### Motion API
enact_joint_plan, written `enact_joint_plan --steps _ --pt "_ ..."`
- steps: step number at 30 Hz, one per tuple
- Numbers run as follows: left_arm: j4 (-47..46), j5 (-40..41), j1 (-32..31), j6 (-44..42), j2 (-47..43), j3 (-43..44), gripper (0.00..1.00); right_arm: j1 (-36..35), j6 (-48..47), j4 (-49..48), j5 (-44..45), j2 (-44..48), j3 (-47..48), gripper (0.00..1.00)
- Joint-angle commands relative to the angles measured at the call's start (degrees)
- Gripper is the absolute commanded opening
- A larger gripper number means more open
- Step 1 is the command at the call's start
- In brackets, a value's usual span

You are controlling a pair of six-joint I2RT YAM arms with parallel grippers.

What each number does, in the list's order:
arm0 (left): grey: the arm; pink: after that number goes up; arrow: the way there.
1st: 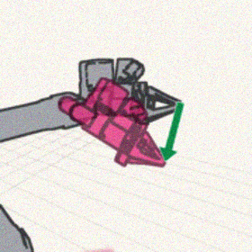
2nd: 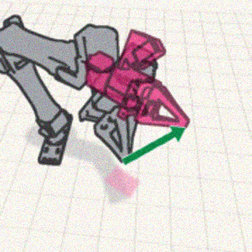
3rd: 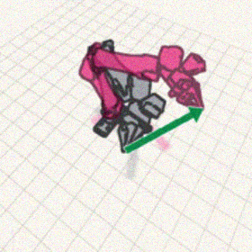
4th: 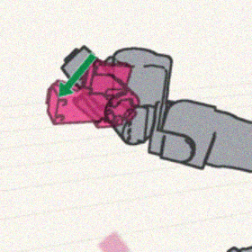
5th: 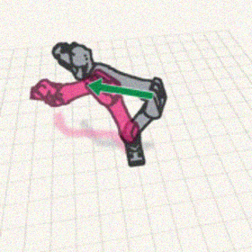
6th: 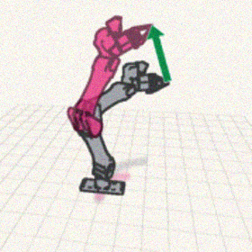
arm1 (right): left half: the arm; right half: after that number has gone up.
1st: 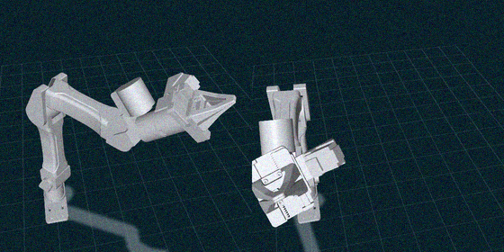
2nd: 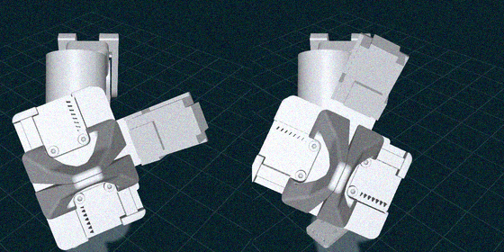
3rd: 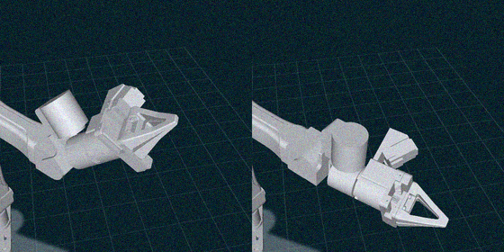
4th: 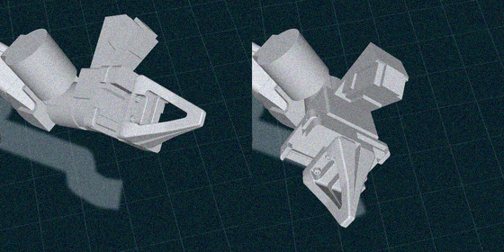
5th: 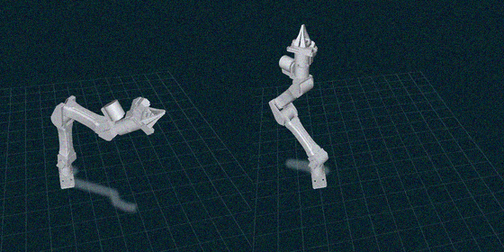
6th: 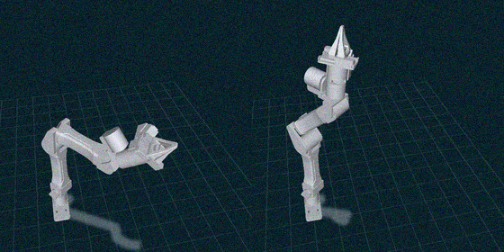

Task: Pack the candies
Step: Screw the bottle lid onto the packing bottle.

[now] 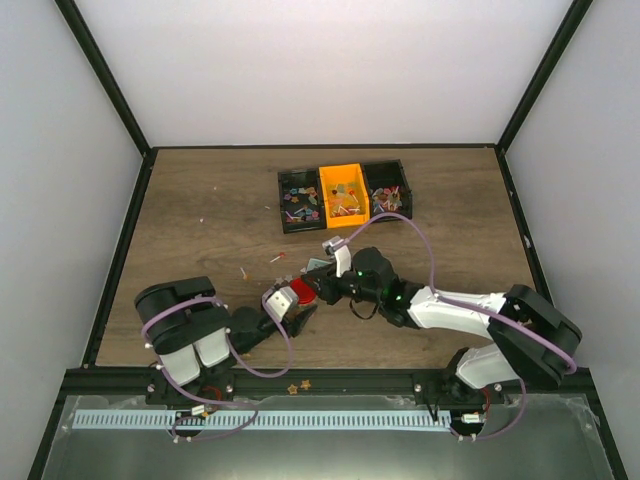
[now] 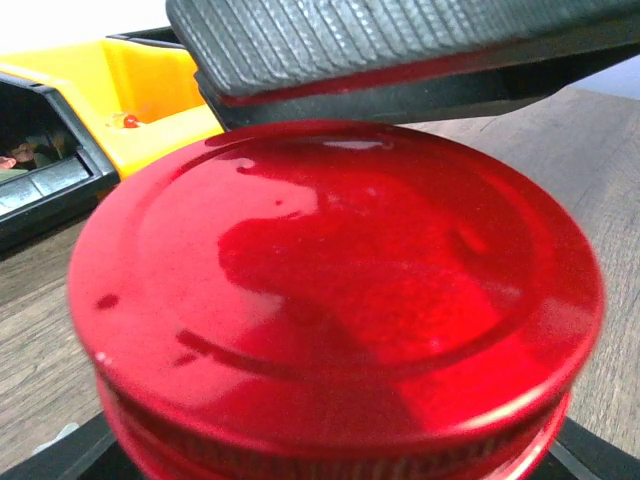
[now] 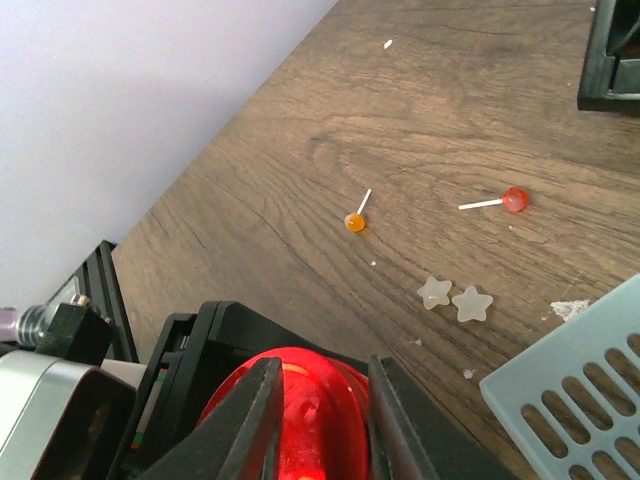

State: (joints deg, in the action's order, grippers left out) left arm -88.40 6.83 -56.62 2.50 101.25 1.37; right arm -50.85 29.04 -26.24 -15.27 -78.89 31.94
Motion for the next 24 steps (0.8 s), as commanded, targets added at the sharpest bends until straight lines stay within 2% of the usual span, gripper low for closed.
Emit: enact_joint_plan --steps 1,4,10,12,14,17,22,24 --pt "-13.11 -1.00 -0.10 1.27 0.43 -8.04 0.69 0.23 1.15 -2.68 -1.59 1.49 0.14 0.21" --pt "-13.11 -0.50 -0.16 1.39 -0.03 -8.39 0.69 0.21 1.73 -3.11 -2.28 2.28 -0.59 0.14" --pt "-13.11 -0.11 -0.16 1.45 -0.40 -8.53 0.69 0.21 2.55 -4.20 -3.97 1.81 -1.88 0.11" --pt "-13.11 -0.39 -0.16 1.45 0.00 -8.28 0.69 0.21 2.85 -4.37 -2.92 2.31 -2.56 0.12" --pt "-13.11 -0.62 -0.10 1.49 0.40 -8.16 0.69 0.22 2.83 -4.42 -1.27 3.39 -3.03 0.22" --pt "-13.11 -0.76 -0.16 1.64 0.96 -7.89 0.69 0.19 2.04 -3.31 0.50 4.51 -2.60 0.26" --pt "-13.09 -0.39 -0.14 1.73 1.63 -7.96 0.69 0.22 1.09 -2.14 0.46 4.30 -1.48 0.25" --pt "-13.11 -0.39 -0.16 1.80 1.88 -7.75 0.69 0.23 1.27 -2.86 -0.89 4.85 -1.43 0.17"
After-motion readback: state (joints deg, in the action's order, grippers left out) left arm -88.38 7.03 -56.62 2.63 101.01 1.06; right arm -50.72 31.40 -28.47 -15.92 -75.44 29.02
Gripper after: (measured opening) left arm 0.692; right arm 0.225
